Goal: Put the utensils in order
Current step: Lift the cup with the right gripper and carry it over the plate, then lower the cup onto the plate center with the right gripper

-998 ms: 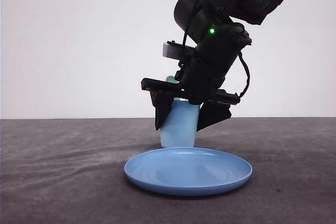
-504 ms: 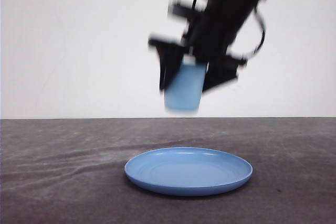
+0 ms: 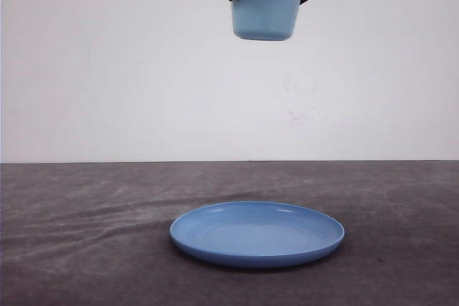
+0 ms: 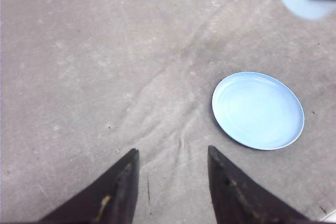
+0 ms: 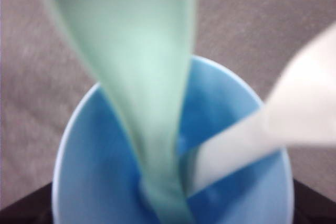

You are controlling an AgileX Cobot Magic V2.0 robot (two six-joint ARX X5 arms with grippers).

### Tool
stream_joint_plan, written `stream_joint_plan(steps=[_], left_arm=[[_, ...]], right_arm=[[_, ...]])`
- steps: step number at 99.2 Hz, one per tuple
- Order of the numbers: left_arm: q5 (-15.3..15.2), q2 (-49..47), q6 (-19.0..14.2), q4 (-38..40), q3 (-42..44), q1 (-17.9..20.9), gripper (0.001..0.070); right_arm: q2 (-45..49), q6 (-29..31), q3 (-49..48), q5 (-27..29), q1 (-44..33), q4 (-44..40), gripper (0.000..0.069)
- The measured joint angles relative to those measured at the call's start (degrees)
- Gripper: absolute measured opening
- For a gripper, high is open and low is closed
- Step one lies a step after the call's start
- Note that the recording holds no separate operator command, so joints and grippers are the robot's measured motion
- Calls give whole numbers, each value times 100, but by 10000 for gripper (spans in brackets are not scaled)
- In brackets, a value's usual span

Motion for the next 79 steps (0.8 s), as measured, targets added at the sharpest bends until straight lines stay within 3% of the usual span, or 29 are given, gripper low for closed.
stream_joint_plan(steps=[34, 79], left_arm=[[0, 0, -2, 0, 0, 0, 240], [0, 0, -2, 0, 0, 0, 240]], right_arm=[[72, -98, -291, 175, 337, 44, 437], [98, 350, -2310, 201, 435, 1945, 429]])
